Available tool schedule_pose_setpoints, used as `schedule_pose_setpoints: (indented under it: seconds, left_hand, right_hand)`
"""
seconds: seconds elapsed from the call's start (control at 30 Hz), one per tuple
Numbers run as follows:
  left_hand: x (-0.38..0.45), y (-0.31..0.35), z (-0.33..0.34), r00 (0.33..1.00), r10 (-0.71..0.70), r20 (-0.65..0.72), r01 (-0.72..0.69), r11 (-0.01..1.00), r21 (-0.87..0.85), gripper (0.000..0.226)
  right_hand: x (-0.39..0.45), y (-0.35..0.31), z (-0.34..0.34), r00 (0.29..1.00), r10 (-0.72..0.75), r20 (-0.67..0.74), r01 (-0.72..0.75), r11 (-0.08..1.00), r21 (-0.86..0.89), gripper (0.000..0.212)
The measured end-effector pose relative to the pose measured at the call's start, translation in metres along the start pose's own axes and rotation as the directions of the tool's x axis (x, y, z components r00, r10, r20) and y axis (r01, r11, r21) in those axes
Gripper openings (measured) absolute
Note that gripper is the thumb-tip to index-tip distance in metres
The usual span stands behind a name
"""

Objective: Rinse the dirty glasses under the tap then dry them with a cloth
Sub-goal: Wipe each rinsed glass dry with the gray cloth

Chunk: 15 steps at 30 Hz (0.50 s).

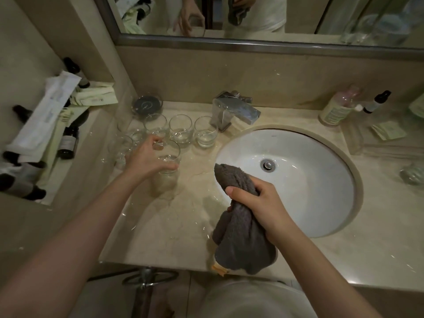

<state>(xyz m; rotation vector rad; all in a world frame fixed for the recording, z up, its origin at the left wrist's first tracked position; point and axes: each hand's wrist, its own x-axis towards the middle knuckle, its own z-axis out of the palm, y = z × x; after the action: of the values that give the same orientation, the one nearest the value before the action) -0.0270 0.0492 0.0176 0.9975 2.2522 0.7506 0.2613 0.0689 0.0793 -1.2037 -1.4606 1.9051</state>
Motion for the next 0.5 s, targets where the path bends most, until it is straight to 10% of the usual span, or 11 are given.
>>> schedule_pose_setpoints:
  seconds: [0.5]
  left_hand:
    - [0.038,-0.029,-0.01,0.994,0.002,-0.106,0.019,0.981,0.193,0.098]
  right_hand:
    - [0.012,0.012,0.009,0.997,0.072,0.012,-0.072,0.997,0.031,0.021]
